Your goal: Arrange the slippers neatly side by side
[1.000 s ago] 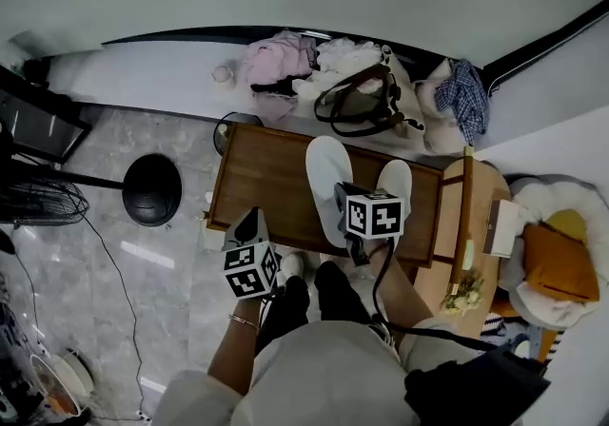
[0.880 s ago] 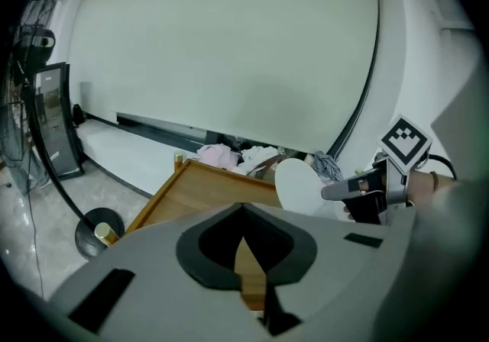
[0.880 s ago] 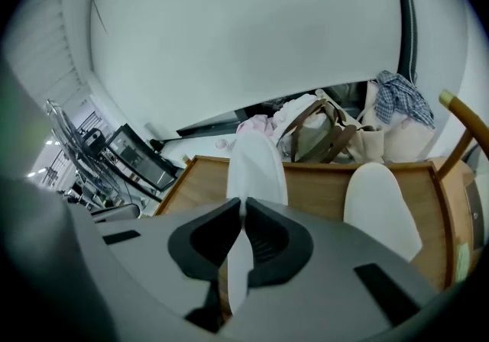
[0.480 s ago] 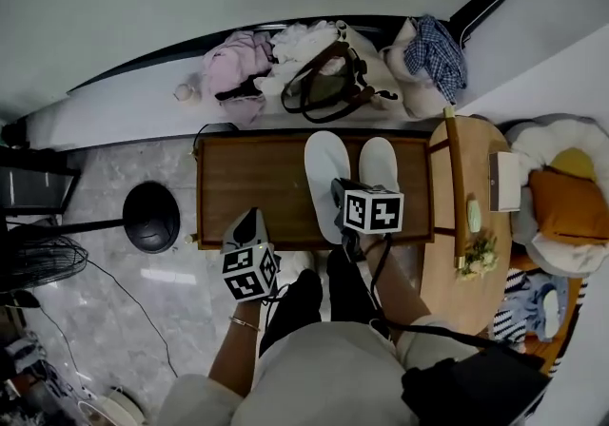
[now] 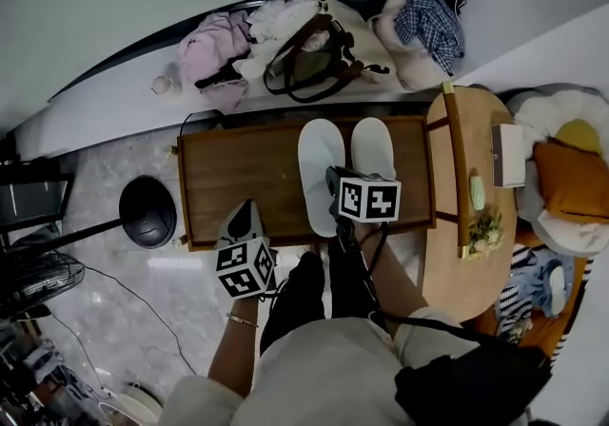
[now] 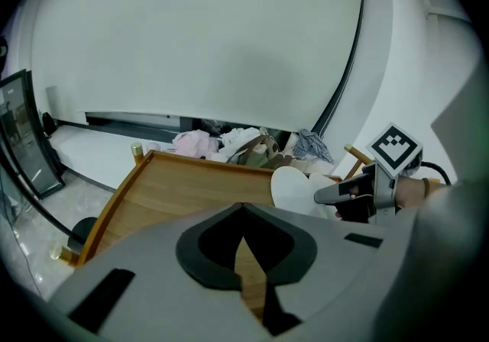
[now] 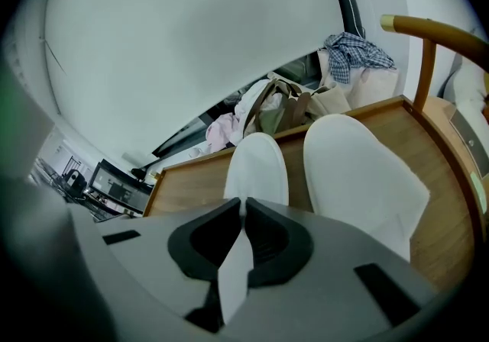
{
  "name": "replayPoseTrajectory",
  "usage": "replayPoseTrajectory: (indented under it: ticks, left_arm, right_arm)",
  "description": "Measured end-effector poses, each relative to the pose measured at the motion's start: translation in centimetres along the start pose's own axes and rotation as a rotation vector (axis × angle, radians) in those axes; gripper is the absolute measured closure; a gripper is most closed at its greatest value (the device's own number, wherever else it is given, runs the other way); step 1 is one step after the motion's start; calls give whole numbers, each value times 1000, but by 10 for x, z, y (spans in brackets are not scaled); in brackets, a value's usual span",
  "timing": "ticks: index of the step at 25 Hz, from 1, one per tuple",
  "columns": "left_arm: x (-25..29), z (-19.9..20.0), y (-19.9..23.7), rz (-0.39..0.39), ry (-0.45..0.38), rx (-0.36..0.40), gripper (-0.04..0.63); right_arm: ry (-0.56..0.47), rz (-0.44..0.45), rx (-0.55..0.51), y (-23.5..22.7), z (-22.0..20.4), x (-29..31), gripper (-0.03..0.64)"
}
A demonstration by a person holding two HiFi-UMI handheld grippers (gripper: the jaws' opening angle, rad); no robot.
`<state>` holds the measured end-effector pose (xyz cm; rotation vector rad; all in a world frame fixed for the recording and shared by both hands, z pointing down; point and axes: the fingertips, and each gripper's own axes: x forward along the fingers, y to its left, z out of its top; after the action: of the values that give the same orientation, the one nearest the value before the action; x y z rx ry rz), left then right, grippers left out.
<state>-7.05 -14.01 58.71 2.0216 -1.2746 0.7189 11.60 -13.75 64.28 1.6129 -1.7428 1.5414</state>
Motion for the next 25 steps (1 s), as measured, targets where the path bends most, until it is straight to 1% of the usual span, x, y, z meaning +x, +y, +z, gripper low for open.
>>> replayPoseTrajectory:
  ticks: [4,11,15,20,25]
  left_arm:
    - [6,-2,-1,0,11,-2,581]
    - [12,-3,-2,8,17,-13,581]
    - [14,-5,-2,12,23,-18,581]
    - [15,-6,-4,11,25,-24,581]
    - [15,-7,-5,12,25,-24,581]
  right_arm:
    - [15,-18,-20,-8,-1,2,571]
    - [36,-19,-42,-17,-3,6,571]
    - [43,-25,-42,-21,-4,6,571]
    - [43,-64,-46,-26,-3,1,571]
    - [32,-76,-39,-29,-3,1,571]
